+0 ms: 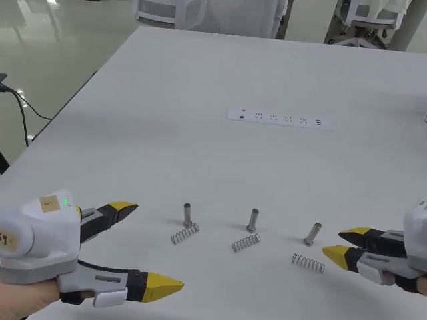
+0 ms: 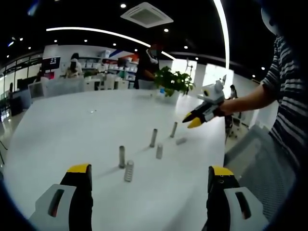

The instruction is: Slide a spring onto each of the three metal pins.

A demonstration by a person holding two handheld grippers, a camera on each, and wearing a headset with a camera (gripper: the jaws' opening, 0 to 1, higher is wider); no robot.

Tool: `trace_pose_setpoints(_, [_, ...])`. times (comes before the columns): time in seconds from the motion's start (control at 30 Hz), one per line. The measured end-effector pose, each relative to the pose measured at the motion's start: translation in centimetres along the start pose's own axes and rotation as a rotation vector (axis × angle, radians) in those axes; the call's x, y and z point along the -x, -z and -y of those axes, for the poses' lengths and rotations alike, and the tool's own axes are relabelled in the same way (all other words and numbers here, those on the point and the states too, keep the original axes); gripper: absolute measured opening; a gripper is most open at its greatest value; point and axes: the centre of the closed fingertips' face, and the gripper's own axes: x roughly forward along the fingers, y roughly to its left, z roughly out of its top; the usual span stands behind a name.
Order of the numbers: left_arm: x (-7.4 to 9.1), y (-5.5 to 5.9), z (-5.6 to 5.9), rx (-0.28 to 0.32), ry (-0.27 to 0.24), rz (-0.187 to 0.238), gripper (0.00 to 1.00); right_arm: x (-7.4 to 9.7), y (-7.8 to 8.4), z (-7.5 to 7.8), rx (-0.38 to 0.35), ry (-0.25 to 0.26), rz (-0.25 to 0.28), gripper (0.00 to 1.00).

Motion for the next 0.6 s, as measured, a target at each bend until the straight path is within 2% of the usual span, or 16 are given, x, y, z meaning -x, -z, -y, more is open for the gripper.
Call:
trace_pose_setpoints(0.17, [0.1, -0.1, 0.0, 0.005, 0.001, 0.003, 0.97, -0.2, 0.2, -0.6, 0.035, -0.022, -0.022, 0.26])
trace_pose_setpoints(0.27, [0.1, -0.4, 0.1, 0.007, 0.003, 0.013, 0.97, -0.4, 0.4, -0.8, 0.082, -0.032, -0.045, 0.24])
trace_pose_setpoints(0.43, [0.1, -0.3, 0.1, 0.007, 0.001, 0.009, 0.97, -0.7, 0.5, -1.3, 0.152, -0.057, -0.073, 0.24])
trace_pose_setpoints(0.57, [0.3, -0.1, 0.1, 0.007, 0.001, 0.004, 0.97, -1.0, 0.8, -1.8, 0.238, -0.074, -0.110, 0.23])
trace_pose_setpoints(0.6, [0.3, -0.1, 0.1, 0.007, 0.000, 0.005, 0.97, -1.1, 1.2, -1.8, 0.276, -0.073, -0.136, 0.23])
